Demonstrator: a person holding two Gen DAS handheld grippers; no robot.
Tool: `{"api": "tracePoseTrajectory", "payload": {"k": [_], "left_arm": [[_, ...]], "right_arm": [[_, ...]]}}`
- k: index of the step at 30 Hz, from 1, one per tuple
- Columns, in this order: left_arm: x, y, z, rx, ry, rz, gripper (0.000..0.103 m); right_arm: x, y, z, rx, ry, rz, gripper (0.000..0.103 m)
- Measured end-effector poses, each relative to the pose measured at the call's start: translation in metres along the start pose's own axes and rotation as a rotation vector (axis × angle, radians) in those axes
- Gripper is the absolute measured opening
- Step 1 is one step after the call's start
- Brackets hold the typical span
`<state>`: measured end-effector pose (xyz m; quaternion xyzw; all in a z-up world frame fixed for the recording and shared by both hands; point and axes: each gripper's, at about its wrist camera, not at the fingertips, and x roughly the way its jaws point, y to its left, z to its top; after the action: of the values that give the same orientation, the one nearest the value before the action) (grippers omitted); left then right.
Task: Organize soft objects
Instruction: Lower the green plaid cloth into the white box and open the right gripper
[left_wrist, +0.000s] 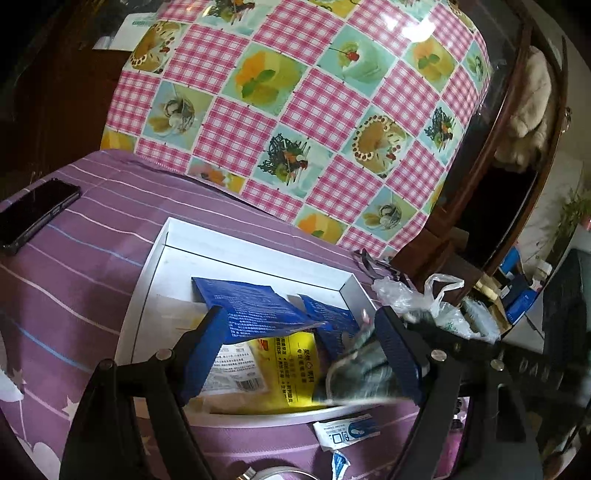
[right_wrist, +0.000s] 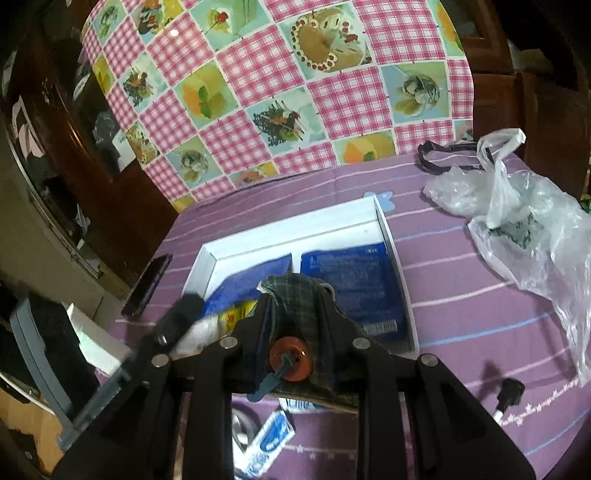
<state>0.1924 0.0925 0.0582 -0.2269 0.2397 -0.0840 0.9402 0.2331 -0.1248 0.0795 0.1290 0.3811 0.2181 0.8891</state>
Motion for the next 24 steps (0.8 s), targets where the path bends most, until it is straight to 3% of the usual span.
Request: {"api": "tracePoseTrajectory", "payload": {"k": [4, 15, 24], "left_arm": [[0.001, -0.006, -0.002, 0.053, -0.01, 0.037, 0.082], [0.011, -0.01, -0.009, 0.081, 0.031, 0.055, 0.082], [0.014, -0.011, -0.011, 0.083, 0.041, 0.066, 0.082]], "right_arm": [[0.006, -0.003, 0.006, 0.006, -0.006, -0.004, 0.027], [0.023, -0.014, 0.011, 0.04, 0.023, 0.005, 0.027], [0.037, -0.032, 0.013, 0.147, 0.051, 0.081, 0.027]]}}
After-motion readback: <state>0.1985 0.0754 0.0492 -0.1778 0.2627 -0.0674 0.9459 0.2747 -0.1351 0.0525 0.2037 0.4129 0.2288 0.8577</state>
